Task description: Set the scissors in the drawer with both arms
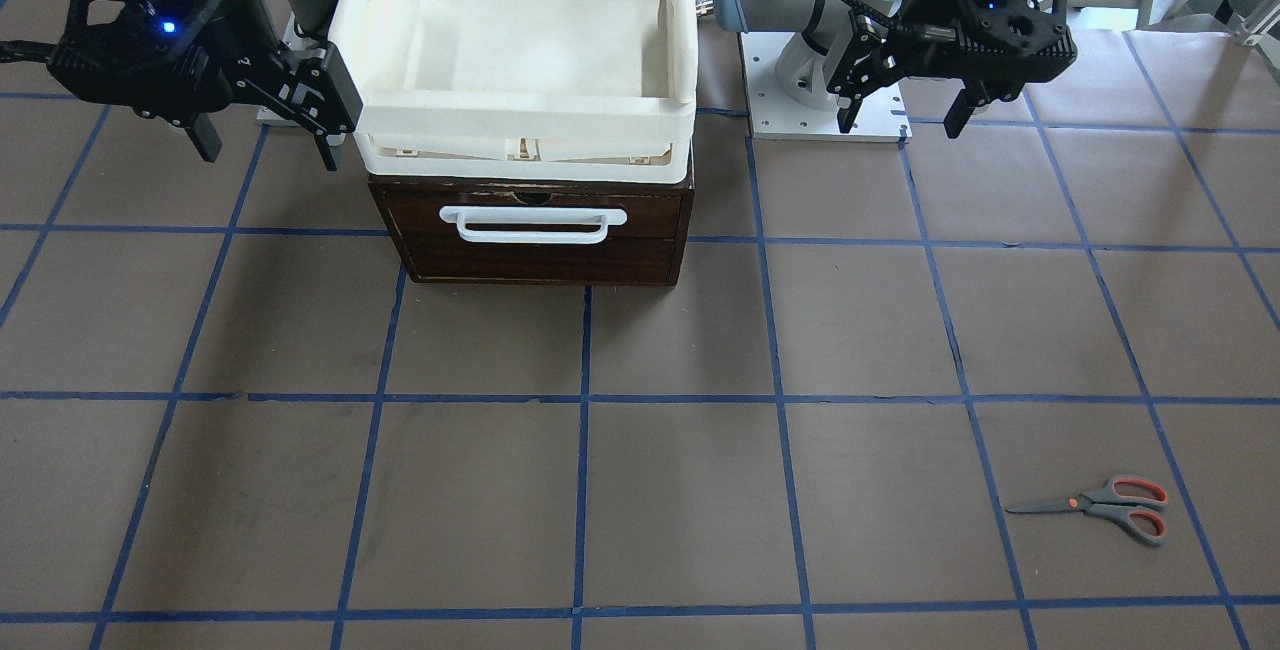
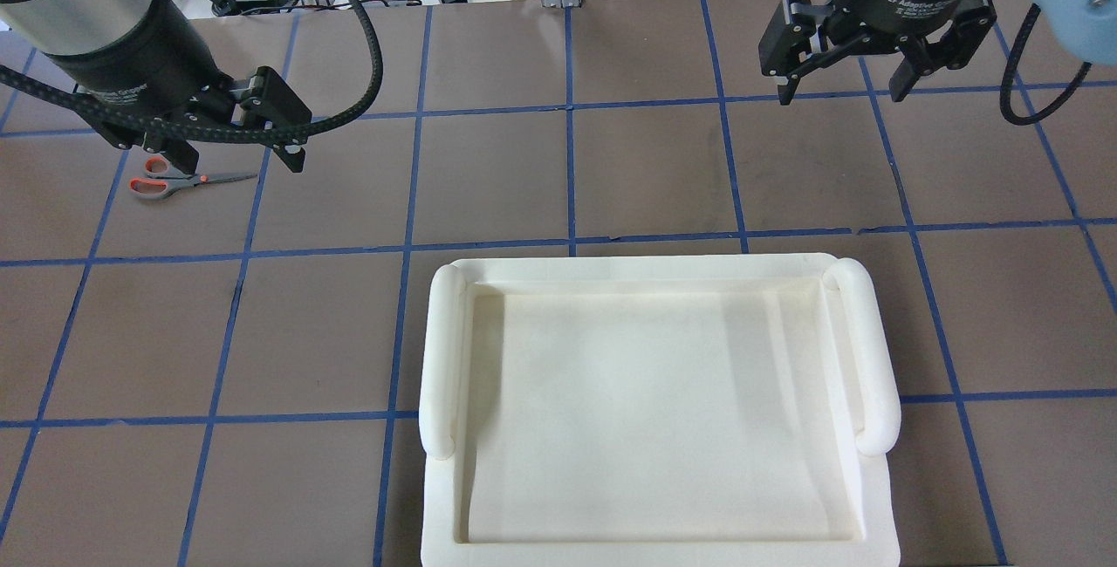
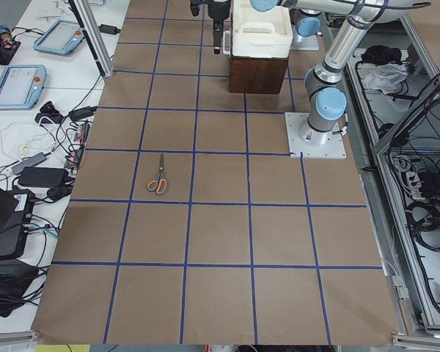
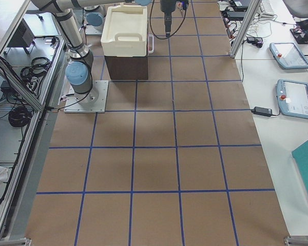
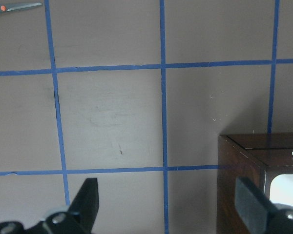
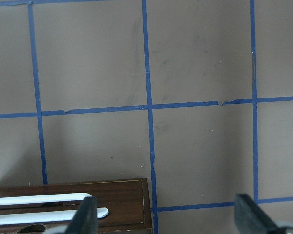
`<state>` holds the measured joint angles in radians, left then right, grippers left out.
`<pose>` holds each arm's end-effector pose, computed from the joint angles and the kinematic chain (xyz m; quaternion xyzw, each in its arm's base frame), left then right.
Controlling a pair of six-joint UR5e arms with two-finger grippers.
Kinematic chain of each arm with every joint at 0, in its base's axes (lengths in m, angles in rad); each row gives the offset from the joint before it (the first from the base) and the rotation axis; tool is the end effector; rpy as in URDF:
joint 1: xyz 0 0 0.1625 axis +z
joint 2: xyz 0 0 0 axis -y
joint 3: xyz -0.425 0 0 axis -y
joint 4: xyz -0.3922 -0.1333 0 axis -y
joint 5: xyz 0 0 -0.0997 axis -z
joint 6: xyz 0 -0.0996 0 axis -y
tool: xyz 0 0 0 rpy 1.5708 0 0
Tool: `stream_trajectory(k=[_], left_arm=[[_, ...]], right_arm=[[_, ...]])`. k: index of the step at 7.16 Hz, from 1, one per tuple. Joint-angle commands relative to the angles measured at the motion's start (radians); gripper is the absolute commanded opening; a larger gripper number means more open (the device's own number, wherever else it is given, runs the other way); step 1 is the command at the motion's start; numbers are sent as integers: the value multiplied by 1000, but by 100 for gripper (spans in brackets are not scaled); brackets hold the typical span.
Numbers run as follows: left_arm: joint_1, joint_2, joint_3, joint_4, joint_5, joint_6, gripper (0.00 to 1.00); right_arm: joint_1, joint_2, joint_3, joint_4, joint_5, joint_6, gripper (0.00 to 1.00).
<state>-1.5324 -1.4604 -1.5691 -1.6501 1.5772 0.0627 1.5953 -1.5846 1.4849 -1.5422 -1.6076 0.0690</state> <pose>-0.1155 -0.4506 0.5325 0.0121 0.9998 -0.0162 0.0040 0.1416 -0.4876 0.5343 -0.0229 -0.9989 0.0364 0.0167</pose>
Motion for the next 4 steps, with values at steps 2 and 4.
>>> stream_trajectory(k=[2, 4], left_arm=[[0, 0, 1, 1, 10, 6, 100], [0, 0, 1, 1, 3, 6, 100]], right_arm=[[0, -8, -2, -12, 14, -3, 100], [0, 1, 0, -71, 12, -2, 100]])
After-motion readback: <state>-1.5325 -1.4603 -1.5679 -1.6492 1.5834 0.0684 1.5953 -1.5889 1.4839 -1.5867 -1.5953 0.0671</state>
